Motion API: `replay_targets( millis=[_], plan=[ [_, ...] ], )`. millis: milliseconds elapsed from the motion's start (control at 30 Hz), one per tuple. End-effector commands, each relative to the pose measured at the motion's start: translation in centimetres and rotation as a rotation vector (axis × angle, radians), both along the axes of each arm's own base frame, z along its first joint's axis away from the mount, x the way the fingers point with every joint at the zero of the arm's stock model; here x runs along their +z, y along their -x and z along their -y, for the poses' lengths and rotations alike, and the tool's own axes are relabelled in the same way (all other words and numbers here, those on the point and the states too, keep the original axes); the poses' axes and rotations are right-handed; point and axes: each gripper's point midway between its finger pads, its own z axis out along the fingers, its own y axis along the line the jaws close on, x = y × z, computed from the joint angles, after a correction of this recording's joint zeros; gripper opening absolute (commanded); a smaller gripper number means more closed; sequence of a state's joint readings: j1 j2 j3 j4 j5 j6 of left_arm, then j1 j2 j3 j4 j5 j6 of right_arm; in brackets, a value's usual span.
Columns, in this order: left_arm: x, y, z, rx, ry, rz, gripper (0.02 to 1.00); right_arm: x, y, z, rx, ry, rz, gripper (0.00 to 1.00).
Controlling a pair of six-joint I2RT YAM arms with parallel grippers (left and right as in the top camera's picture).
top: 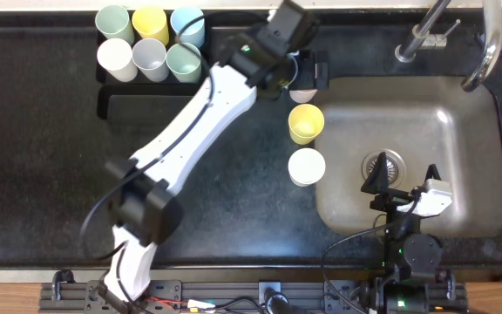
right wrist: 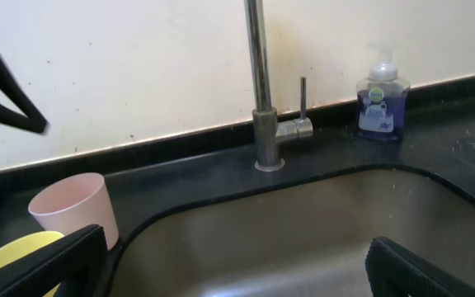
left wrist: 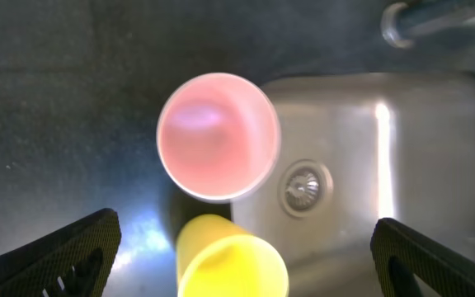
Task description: Store Cups
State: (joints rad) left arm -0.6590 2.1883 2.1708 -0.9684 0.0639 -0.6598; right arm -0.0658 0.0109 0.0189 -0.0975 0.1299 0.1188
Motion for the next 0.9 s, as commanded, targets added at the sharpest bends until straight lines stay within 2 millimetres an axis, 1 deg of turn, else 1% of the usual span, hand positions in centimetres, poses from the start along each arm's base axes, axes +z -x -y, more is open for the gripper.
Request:
replay_targets(
  millis=[33,133,267,400,700,900],
  plan=[
    [1.3,-2.4,-0.4,0.081,-0.041,0.065,1.000,0.2,0.0,0.0,0.002,0.004,0.012,0.998],
    [0.6,-2.7,-1.1,0.102,-0.068,0.043,1.000,0.2,0.0,0.0,0.002,0.004,0.012,0.998],
    [-0.8,-2.4,-2.5,0.154,-0.092,-0.024,1.000,0.2,0.0,0.0,0.002,0.004,0.012,0.996],
    [-1.6,-2.3,-2.2,0.142,-0.082,-0.054,1.000,0.2,0.0,0.0,0.002,0.004,0.012,0.993],
    [-4.0,-2.5,-2.0,0.172,-0.090,-0.100,1.000,0.2,0.0,0.0,0.002,0.004,0.012,0.996],
    [-5.2,-3.3,-2.9,0.240,-0.079,-0.131,1.000,0.2,0.0,0.0,0.002,0.004,0.012,0.998]
  ],
)
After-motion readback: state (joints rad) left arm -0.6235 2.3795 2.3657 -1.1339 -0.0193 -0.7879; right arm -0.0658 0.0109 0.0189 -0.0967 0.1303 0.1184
